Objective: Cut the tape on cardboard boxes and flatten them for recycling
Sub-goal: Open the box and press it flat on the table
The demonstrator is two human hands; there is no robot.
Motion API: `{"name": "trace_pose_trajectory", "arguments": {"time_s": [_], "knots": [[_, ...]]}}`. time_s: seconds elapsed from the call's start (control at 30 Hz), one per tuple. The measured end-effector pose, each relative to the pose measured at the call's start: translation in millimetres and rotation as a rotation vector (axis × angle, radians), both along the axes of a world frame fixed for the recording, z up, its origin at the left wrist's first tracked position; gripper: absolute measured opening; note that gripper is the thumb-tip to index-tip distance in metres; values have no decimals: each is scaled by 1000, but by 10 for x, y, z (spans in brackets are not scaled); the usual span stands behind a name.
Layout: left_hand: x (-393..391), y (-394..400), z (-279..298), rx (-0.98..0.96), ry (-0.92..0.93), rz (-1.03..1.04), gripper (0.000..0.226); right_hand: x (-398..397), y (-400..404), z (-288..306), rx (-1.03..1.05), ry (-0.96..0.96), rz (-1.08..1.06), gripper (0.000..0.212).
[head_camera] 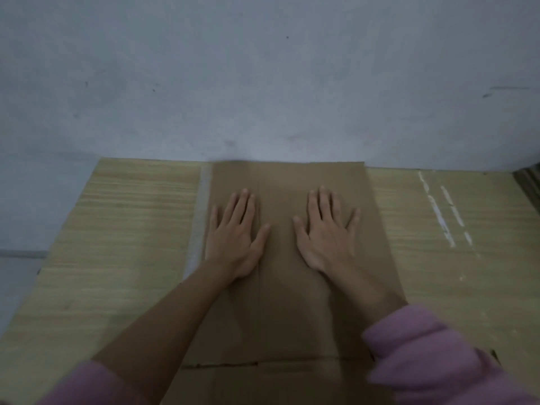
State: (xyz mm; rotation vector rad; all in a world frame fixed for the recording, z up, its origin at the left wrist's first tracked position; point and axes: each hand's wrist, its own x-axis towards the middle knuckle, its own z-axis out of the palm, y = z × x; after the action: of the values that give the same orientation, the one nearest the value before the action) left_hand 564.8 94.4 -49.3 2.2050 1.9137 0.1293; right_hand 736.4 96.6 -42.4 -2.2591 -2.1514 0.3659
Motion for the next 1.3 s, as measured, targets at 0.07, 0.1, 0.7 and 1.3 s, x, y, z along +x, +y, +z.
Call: {"name": "trace_pose_trajectory", "arguments": {"time_s": [0.07, 0.1, 0.7, 1.3], "knots": [[19, 77, -42, 9, 36, -7, 89, -53, 60, -52, 2, -12, -42, 66], [15, 97, -61, 12, 51, -10, 87, -62, 72, -77, 5, -21, -54, 66], [-82, -1782, -31, 74, -66, -3, 80, -108, -1841, -81, 74, -3, -223, 77], [-710, -2306, -166, 93, -111, -75, 81, -192, -2742, -115, 29, -63, -308, 87]]}}
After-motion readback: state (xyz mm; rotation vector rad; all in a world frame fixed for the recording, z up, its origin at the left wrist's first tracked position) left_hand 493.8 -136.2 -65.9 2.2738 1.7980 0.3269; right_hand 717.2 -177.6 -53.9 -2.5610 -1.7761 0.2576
